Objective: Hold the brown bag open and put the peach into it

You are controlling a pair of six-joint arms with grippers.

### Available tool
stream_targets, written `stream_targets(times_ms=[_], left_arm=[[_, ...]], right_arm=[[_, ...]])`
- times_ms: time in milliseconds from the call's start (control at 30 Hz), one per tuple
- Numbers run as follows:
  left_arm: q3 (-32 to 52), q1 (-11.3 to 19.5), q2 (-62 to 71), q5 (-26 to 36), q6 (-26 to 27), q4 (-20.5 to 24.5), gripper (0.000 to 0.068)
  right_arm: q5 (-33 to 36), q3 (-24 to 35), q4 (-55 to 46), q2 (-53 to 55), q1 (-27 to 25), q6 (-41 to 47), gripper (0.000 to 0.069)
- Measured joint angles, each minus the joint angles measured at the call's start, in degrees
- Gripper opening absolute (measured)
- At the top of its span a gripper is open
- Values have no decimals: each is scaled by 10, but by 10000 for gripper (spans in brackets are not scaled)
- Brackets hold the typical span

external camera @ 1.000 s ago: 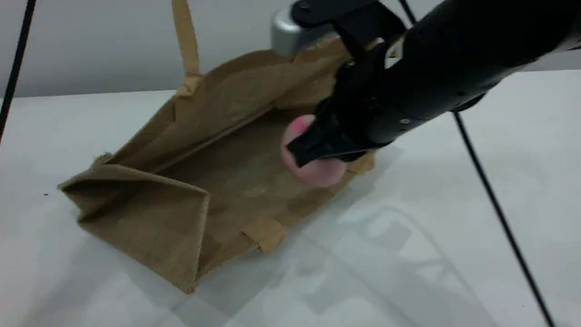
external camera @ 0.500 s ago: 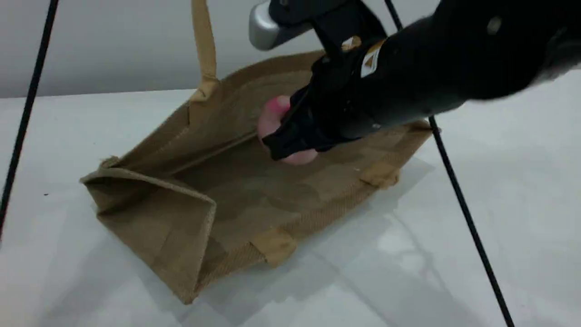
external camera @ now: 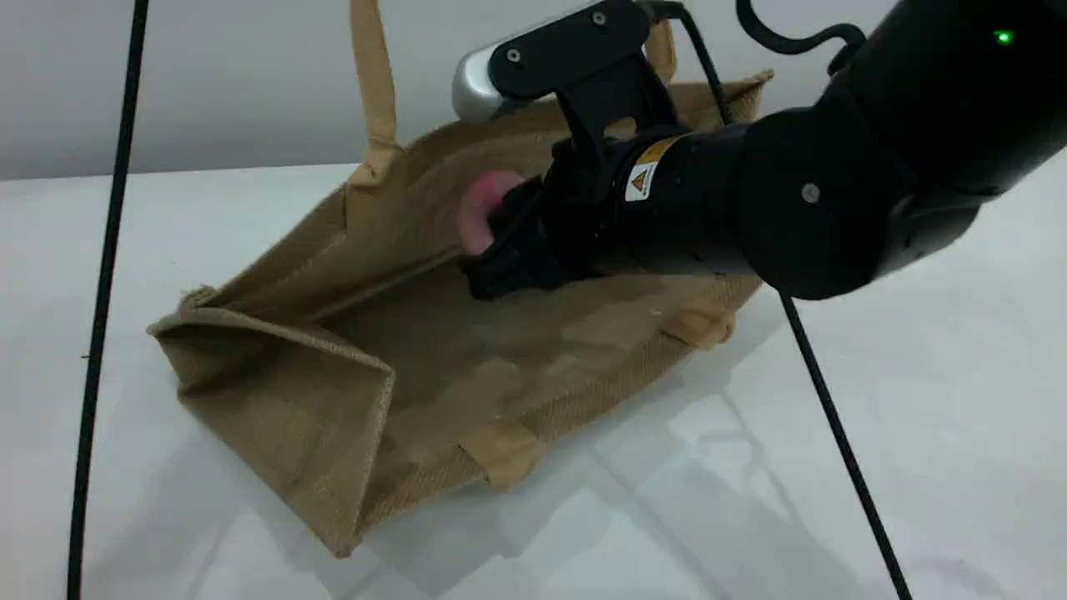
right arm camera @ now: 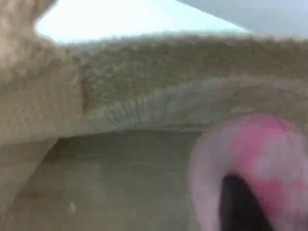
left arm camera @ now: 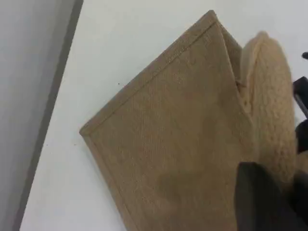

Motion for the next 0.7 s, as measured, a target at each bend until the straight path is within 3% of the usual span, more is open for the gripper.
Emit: stream_targets(times_ms=[200, 300, 700], left_arm=[[0, 0, 0, 0, 0, 0, 92], [0, 0, 0, 0, 0, 0, 92], [0, 0, 0, 0, 0, 1, 92]], right_arm=[[7, 0, 25, -1, 0, -2, 485], [18, 0, 60, -2, 0, -21, 566], [176, 0, 169, -89, -1, -155, 576]])
